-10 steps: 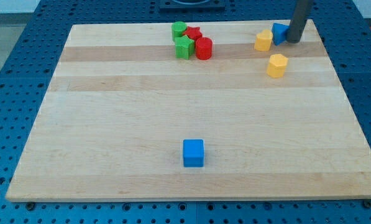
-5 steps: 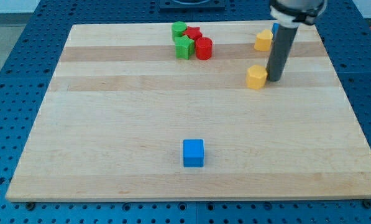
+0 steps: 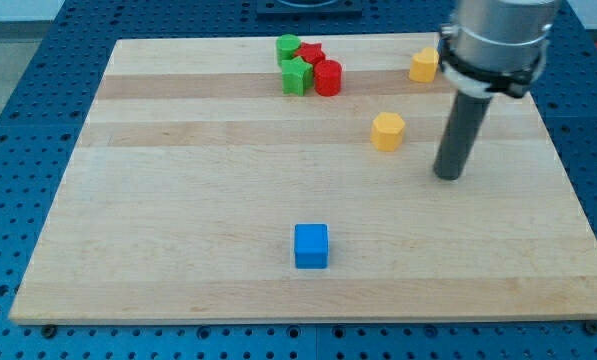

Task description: Move the yellow hexagon into the blue cube

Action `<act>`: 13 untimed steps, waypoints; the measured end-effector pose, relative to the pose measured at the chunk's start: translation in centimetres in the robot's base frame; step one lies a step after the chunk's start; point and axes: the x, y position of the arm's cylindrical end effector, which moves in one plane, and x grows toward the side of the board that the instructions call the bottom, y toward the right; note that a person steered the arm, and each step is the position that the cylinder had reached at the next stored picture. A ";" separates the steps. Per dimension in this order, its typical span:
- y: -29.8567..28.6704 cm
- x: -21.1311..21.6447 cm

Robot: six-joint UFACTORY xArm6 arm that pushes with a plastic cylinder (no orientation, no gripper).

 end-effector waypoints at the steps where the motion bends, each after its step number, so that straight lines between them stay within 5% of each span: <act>1: -0.1 -4.6; 3: -6.1 -12.2; 4: -6.1 -12.1; 11: -14.3 5.9; 13: -12.8 5.8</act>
